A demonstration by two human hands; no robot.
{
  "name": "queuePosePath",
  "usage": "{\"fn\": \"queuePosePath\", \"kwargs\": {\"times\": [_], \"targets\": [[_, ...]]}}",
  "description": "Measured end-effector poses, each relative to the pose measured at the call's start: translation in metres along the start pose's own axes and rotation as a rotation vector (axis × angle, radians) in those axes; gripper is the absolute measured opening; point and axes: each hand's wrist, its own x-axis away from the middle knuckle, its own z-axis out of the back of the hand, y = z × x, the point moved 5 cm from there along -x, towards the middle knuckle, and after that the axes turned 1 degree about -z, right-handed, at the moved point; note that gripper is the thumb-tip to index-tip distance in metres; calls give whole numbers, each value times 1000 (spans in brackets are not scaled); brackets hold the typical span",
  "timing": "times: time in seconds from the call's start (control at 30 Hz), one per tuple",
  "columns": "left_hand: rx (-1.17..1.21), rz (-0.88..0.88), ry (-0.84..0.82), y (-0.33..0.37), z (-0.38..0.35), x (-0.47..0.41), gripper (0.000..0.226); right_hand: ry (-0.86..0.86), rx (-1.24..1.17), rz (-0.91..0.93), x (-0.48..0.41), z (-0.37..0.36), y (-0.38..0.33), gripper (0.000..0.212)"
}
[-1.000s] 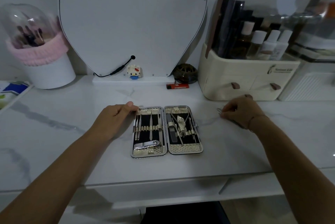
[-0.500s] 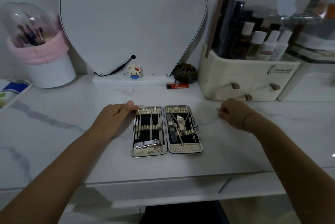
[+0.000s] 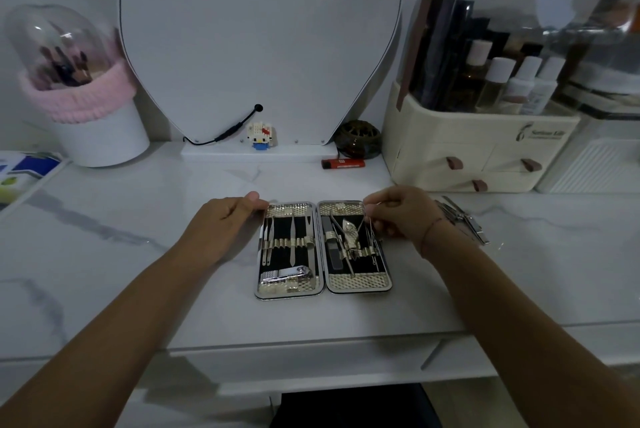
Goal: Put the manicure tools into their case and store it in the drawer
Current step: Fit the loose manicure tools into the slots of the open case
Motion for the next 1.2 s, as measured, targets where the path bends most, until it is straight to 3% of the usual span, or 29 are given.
{"fn": "queuePosePath", "kwargs": {"times": [0.33,0.63,1.03,1.2], "targets": [[-3,-1,-7,2,-1,0,29,101,23,46,-5,2,2,11],[-23,10,-22,1,0,0,30,-36,251,99,1,-2,-3,8],[-32,18,-7,1,1,1,34,45,398,225,16,7,1,17],[-44,17,-18,0,0,-1,32,-12,486,264,20,7,4,24]]}}
